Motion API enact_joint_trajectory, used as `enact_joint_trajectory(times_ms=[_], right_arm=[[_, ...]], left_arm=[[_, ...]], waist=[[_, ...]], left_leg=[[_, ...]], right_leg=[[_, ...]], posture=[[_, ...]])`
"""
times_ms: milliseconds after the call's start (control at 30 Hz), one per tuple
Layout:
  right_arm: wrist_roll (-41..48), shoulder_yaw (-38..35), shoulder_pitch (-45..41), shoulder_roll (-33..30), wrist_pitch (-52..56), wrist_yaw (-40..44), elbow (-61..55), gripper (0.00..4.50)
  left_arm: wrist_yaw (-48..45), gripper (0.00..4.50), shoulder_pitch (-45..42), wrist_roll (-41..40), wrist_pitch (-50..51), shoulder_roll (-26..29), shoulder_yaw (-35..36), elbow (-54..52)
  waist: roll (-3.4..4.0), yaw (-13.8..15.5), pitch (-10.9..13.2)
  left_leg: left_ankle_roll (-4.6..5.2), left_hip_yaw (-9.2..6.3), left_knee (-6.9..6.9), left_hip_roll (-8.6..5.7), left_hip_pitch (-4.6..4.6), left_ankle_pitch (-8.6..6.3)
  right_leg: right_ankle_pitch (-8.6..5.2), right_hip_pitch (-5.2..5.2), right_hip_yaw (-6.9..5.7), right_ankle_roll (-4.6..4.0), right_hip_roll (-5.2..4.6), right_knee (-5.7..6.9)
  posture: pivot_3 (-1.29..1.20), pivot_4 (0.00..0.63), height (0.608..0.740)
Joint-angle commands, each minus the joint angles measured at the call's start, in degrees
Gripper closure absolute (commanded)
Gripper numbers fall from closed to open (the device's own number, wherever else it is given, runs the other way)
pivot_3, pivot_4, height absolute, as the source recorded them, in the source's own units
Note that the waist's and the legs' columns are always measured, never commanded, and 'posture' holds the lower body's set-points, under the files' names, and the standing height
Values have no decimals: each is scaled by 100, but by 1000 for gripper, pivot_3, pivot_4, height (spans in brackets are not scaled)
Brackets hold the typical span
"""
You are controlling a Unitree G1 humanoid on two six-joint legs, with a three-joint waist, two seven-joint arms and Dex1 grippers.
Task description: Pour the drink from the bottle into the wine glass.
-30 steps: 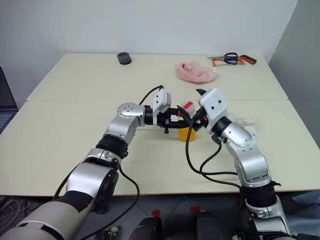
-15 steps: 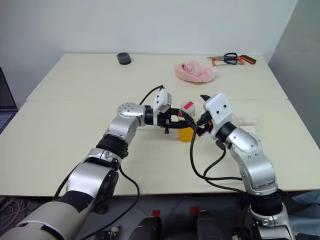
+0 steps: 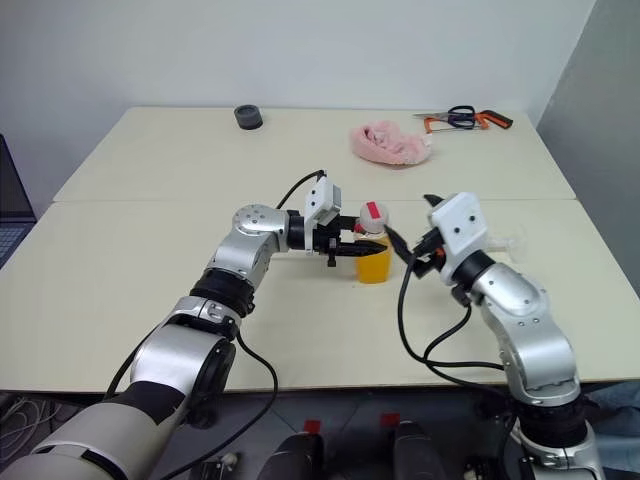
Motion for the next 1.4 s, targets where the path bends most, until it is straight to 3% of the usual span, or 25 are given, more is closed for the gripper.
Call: enact_joint_trajectory(times_ms=[33,433,1033,1400], right_arm=[[506,20,-129,120,262,86,-620,259],[-8,699,-591,315,-107,-192,141,259],[-106,405,-361,280,-244,-294,113,259],[442,414,-275,210,227,-86,-408,259]], left_arm=[[-39,2731,-123,-57,-113,7,55,-182],[-56,2732,-159,-47,-132,13,55,-143],[-55,2732,-190,-33,-155,32,57,-98],[-57,2732,-196,-35,-165,29,52,-88]], waist=[[0,-11,0],[0,2,0],[0,-1,0],[0,-7,0]], left_leg=[[0,0,-1,1,1,0],[0,-1,0,0,1,0],[0,-1,0,0,1,0],[0,-1,0,2,1,0]], right_leg=[[0,0,1,0,0,0],[0,1,0,0,1,0],[0,1,0,0,1,0],[0,1,-1,0,2,0]], posture=[[0,150,740],[0,150,740],[0,150,740],[0,150,740]])
